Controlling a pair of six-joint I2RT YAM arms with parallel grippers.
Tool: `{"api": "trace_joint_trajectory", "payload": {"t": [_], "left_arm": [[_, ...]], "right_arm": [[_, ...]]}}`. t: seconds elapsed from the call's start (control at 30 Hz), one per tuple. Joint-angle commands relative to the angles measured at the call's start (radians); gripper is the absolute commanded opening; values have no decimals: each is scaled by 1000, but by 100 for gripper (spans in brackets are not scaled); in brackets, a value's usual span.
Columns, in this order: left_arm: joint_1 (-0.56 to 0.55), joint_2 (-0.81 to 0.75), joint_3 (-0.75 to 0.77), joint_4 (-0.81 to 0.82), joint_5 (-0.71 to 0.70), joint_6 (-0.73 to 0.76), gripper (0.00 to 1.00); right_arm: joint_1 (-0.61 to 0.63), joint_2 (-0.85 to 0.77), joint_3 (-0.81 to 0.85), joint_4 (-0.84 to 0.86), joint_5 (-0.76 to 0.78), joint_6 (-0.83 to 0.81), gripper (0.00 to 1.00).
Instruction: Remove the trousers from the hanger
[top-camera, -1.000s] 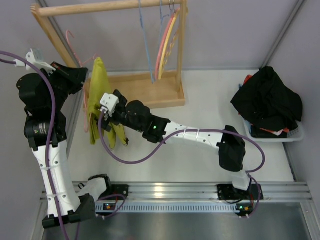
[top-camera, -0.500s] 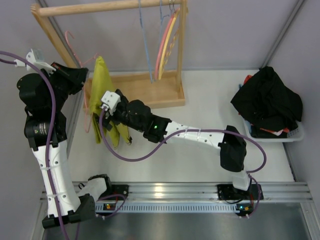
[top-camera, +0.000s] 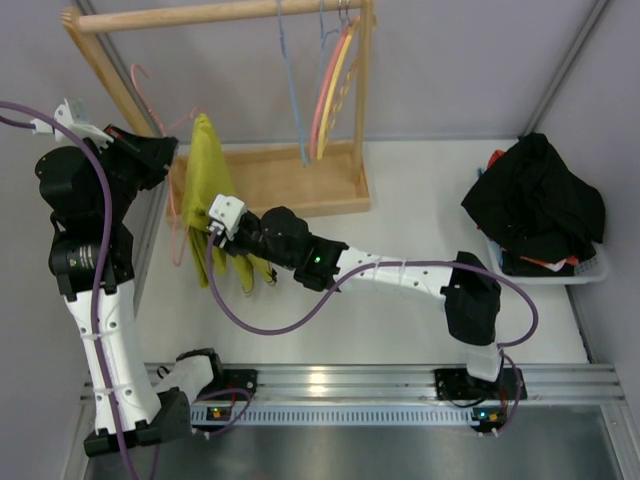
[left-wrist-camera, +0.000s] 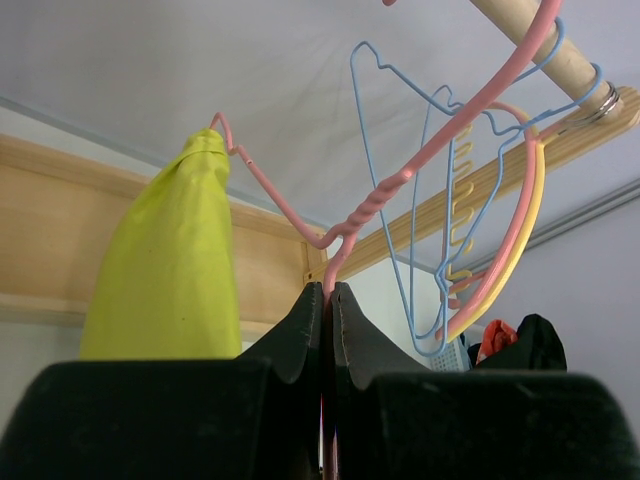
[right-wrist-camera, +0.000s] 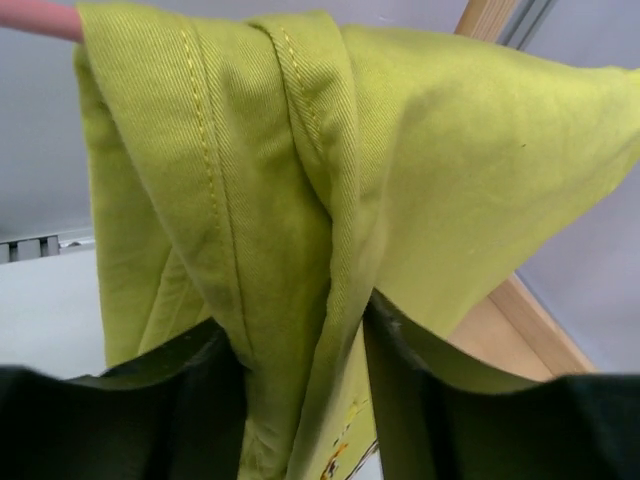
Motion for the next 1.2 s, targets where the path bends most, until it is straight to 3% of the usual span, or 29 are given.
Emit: {"api": "trace_joint_trajectory", "payload": {"t": [0.0,0.1,0.13,0.23,0.67,1.17], "left_arm": [[-2,-26,26,181,7,-11,0],[-2,-28,27,181,8,-16,0],[-2,-28,26,179,10,-17,0],[-2,-32,18,181,14,-21,0],[-2,-72,-94,179,34,-7,0],[-2,-169,-417,170,-22,67,0]], "right_arm": [[-13,-71,-4,37,-15,-18,41],[-18,-66,14,37,13,-18,27],[-18,-58,23,28,28,-13,17],[-25,-38,69,9,60,7,0],[-34,-92,180,34,165,8,0],[-42,-232,280,6,156,39,0]]}}
